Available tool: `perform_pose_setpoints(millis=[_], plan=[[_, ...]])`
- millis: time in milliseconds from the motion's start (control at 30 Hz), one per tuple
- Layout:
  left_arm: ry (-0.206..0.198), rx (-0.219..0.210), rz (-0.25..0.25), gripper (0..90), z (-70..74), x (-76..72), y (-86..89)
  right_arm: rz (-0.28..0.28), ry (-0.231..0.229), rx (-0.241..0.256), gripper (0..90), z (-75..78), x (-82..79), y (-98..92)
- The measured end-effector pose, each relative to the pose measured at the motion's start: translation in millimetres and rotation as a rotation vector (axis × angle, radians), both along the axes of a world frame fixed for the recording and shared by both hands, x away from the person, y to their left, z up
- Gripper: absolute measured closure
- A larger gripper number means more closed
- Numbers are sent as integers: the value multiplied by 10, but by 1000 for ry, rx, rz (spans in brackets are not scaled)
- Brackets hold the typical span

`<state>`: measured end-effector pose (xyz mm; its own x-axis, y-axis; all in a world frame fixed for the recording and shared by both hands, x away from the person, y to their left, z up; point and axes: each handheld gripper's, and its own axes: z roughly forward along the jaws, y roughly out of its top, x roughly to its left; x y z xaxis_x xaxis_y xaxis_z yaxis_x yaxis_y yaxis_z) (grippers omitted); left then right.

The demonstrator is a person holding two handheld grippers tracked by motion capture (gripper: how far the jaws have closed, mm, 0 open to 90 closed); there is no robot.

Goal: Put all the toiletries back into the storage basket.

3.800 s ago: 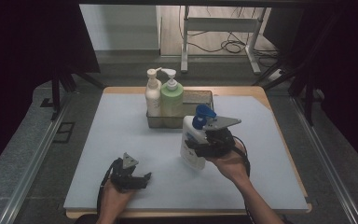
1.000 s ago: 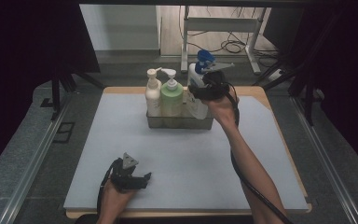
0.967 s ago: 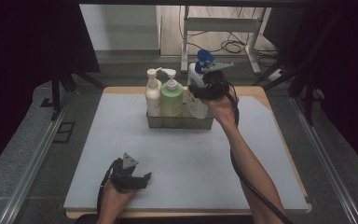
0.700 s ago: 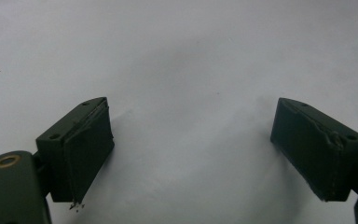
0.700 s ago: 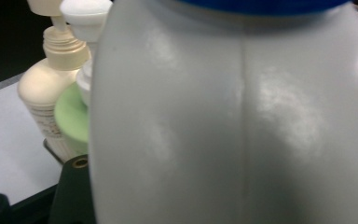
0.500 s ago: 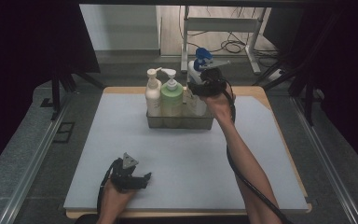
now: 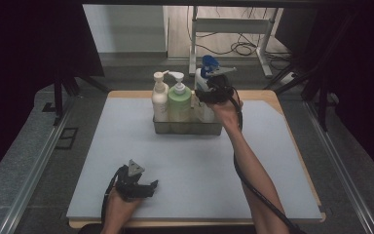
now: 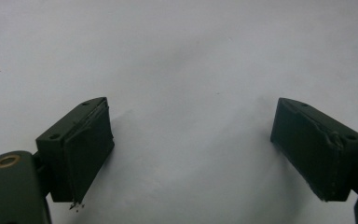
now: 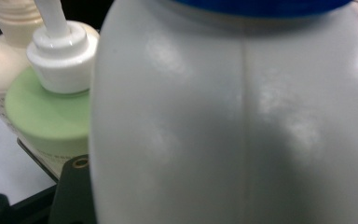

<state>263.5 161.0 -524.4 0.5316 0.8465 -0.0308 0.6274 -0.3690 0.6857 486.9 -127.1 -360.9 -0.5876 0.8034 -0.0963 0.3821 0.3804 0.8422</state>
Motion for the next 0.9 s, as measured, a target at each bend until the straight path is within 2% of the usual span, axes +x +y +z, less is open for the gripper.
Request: perform_pose_setpoints(millis=[367, 900], plan=[[1, 1, -1, 121, 2, 0, 1, 0, 36, 2, 371, -178, 6, 27], [1, -1, 0, 121, 0, 0, 0, -5, 54, -23, 375, -311, 17, 16]])
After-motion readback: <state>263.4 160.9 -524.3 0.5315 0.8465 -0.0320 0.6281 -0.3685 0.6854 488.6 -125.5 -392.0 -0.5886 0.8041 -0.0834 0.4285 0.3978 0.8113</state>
